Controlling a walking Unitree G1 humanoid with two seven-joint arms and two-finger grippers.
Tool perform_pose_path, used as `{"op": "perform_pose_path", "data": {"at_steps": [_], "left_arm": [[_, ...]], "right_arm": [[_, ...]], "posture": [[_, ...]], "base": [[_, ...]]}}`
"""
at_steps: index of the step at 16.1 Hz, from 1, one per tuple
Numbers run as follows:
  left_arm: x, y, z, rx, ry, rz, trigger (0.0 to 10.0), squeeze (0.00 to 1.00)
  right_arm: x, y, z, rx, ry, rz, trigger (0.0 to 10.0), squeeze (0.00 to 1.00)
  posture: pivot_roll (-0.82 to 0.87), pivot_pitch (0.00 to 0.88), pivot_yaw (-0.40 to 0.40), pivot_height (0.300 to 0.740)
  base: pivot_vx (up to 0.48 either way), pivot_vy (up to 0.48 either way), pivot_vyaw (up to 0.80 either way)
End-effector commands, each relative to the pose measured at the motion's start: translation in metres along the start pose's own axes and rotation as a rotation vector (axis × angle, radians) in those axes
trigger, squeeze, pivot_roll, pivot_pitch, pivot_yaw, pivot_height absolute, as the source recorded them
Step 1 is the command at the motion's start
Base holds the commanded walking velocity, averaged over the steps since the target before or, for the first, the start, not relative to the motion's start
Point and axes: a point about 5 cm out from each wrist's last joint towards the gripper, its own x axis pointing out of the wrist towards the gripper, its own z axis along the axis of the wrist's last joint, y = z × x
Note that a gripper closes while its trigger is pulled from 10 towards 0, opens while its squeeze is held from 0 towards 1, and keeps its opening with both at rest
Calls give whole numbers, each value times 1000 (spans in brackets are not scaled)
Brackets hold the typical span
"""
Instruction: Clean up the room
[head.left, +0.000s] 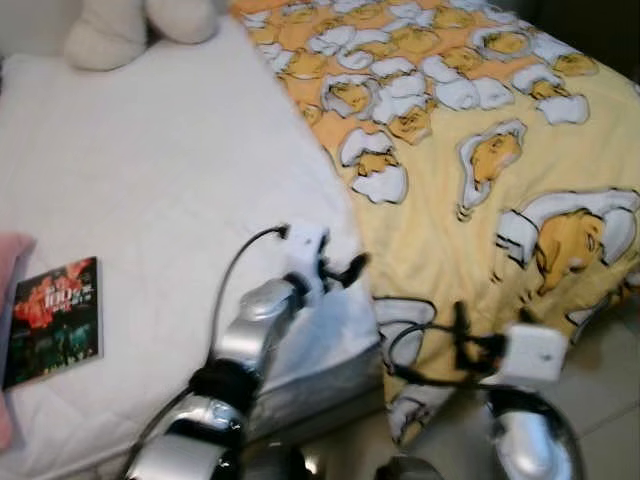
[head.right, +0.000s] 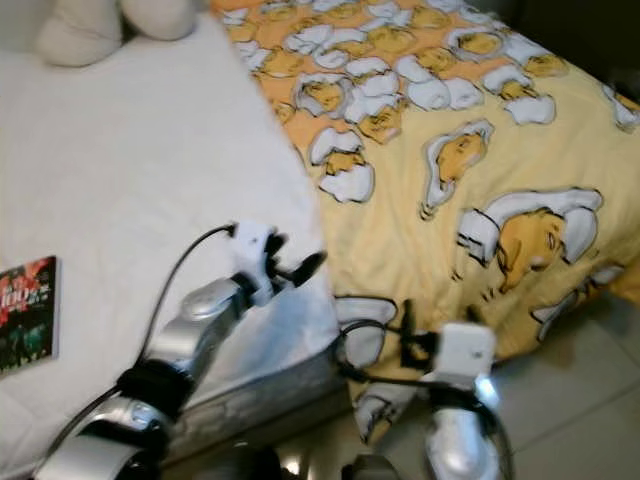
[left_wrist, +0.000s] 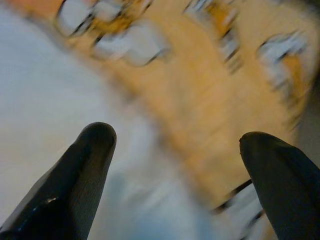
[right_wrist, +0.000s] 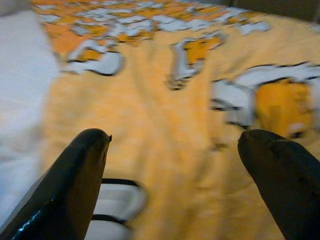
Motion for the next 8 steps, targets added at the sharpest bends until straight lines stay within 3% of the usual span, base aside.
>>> {"op": "perform_pose_path", "data": {"at_steps": [1, 4, 7, 8], "left_arm": [[4, -3, -1, 2, 13, -6, 10000, 0], [5, 2, -2, 3, 32, 29, 10000, 0], [9, 2, -7, -14, 67, 65, 10000, 0], [13, -1, -12, -49, 97, 105, 10000, 0]], "right_arm": [[-5, -5, -2, -9, 18, -15, 10000, 314], [-10, -6, -4, -10, 25, -22, 10000, 318], [-23, -6, -2, -17, 39, -15, 10000, 298], [-38, -6, 0, -21, 67, -3, 10000, 302]], "posture": [[-107, 130, 92, 740], [-117, 138, 91, 740], [-133, 219, 69, 740], [-162, 294, 47, 740]], "base": [[0, 0, -800], [0, 0, -800], [0, 0, 0], [0, 0, 0]]}}
